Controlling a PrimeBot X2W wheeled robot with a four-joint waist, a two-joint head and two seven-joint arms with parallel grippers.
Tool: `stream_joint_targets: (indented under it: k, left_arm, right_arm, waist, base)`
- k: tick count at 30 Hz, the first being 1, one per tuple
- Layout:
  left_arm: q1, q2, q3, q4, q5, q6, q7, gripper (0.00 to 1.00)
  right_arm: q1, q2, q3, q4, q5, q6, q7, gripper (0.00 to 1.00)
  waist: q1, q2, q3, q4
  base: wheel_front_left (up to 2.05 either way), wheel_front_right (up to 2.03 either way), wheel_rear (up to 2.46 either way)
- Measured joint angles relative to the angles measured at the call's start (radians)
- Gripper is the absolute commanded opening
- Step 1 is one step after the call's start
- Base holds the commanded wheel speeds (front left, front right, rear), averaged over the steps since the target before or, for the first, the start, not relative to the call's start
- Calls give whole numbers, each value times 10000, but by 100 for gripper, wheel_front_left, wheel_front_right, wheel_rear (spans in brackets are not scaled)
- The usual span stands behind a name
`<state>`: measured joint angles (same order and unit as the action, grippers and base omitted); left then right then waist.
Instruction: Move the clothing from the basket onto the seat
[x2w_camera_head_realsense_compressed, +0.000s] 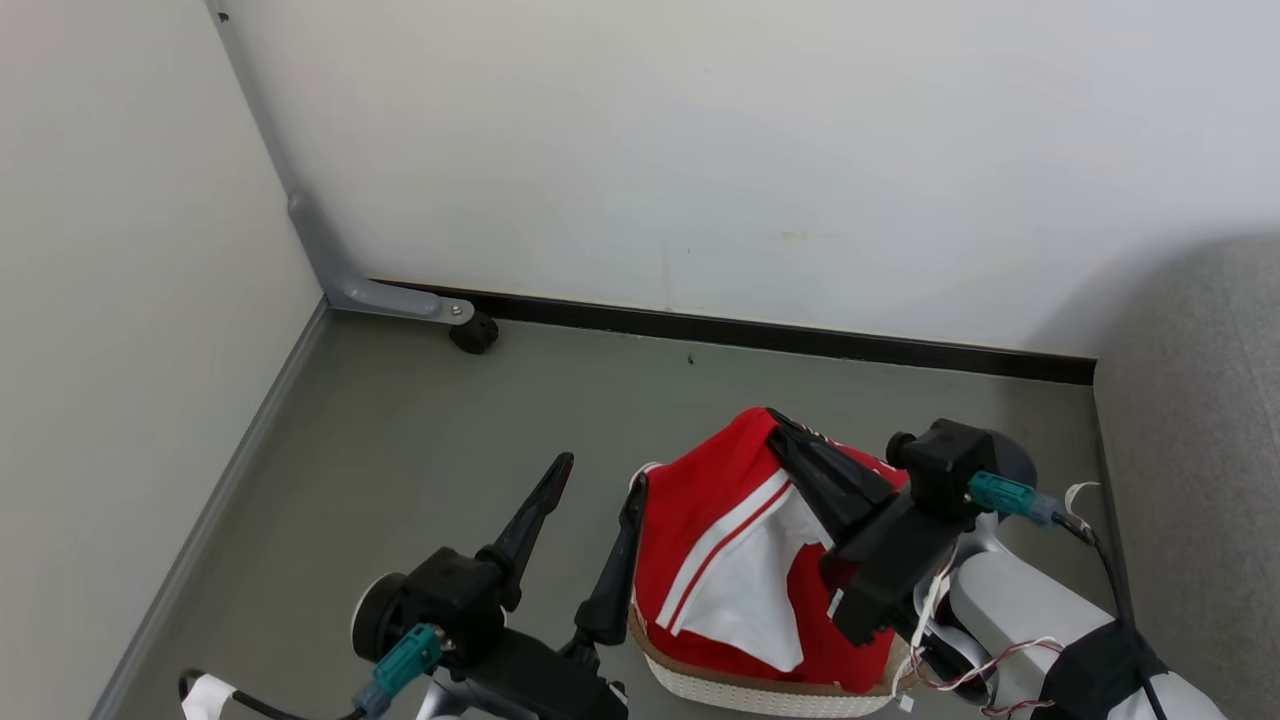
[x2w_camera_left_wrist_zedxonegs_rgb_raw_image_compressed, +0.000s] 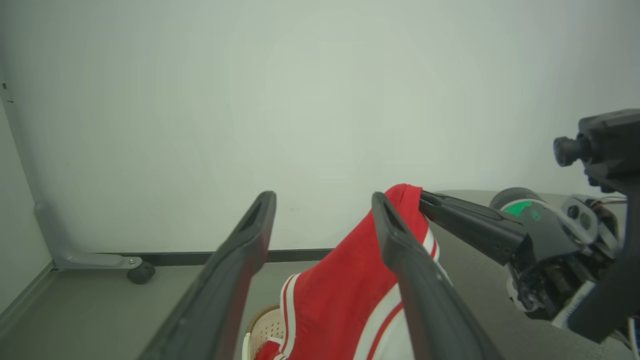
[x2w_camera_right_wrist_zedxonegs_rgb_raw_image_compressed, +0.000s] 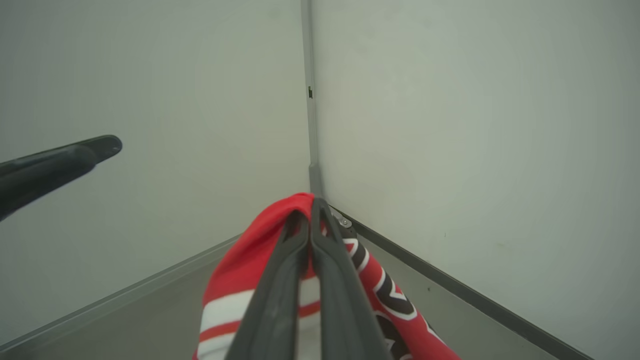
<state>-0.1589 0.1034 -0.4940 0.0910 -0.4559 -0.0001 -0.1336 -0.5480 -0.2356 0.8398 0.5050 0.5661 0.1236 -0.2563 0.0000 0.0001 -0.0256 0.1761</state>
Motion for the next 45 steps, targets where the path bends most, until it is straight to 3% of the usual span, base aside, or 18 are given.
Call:
stream_joint_targets:
  k: [22, 45]
  left_arm:
    - [157, 128, -236, 6, 100, -90, -4, 100]
    - [432, 61, -366, 59, 100, -84, -176, 100]
  right_arm:
    - [337, -631, -414, -826, -125, 0, 0, 0]
    - [1177, -1716, -1705, -1751, -734, -2, 0, 0]
  waist:
    - [0, 0, 43, -1639]
    - [0, 0, 55, -4194]
  base:
    - [0, 0, 0]
    - [0, 0, 0]
